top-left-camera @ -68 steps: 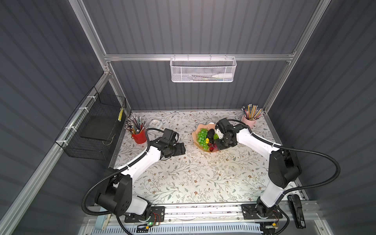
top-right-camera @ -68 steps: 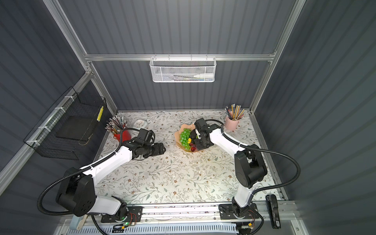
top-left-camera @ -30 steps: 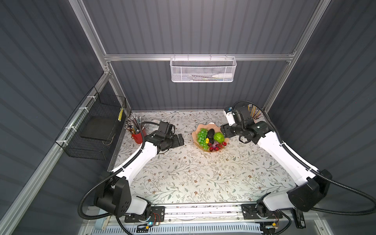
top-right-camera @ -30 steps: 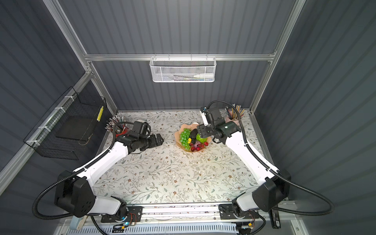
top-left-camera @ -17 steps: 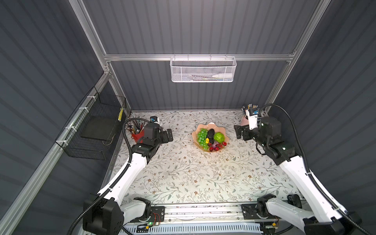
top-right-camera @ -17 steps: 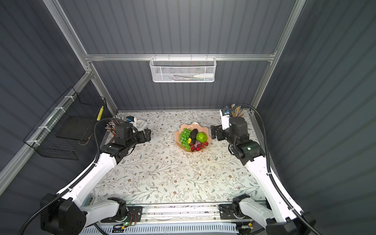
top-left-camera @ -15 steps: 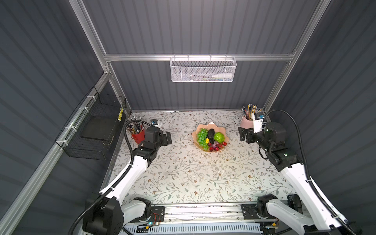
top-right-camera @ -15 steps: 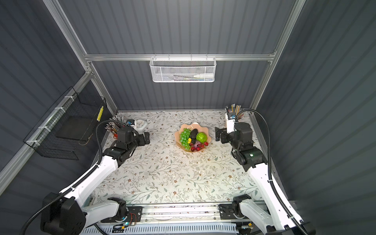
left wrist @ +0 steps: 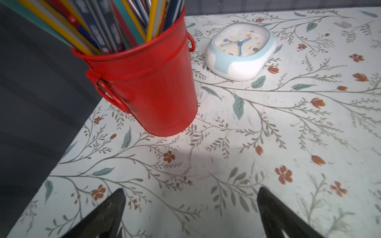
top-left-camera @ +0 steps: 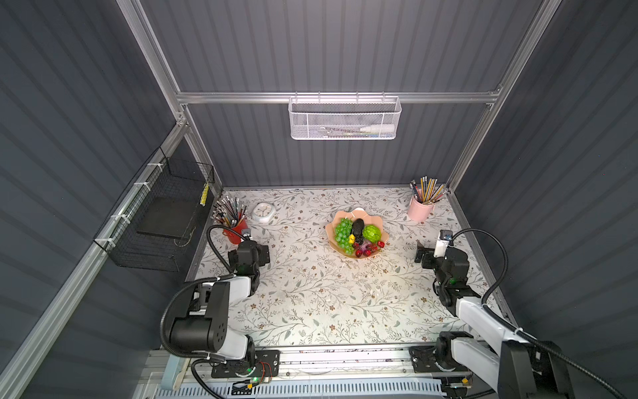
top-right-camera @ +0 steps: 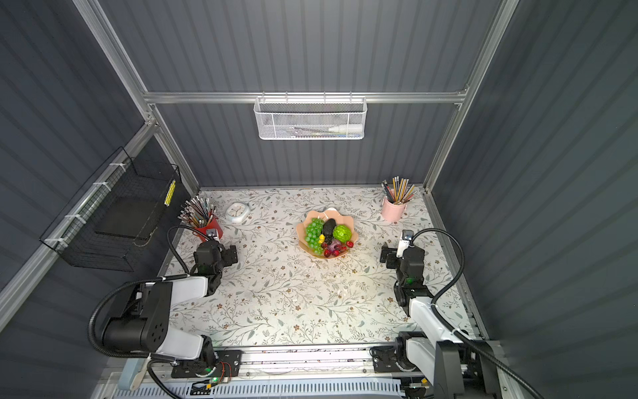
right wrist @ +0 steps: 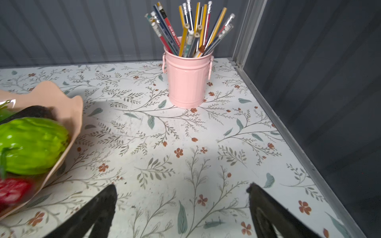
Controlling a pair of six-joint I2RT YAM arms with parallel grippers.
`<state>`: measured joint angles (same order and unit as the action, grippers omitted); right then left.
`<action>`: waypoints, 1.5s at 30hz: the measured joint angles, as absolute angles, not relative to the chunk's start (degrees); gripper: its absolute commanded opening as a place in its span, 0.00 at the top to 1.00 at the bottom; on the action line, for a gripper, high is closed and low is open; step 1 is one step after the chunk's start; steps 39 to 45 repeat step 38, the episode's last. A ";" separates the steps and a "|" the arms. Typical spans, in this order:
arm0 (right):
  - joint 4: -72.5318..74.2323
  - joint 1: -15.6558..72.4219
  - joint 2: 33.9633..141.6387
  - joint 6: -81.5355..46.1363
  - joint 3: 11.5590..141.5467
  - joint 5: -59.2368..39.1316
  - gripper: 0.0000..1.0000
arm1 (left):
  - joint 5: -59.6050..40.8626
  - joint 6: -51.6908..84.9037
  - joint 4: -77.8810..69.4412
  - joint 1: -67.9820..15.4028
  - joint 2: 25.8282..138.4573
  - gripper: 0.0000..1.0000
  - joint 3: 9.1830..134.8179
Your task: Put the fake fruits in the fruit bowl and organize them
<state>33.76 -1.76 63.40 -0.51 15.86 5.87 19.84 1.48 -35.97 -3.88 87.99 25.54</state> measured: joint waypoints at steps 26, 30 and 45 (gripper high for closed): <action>53.65 -3.84 83.53 -2.57 18.52 -3.18 0.01 | 16.40 1.67 -53.67 -3.64 98.19 0.00 25.50; 53.65 -3.84 83.53 -2.55 18.52 -3.18 0.01 | 16.40 1.67 -53.82 -3.64 98.19 0.00 25.50; 53.56 -3.84 83.53 -2.57 18.55 -3.18 0.01 | 16.40 1.67 -53.82 -3.64 98.19 0.00 25.50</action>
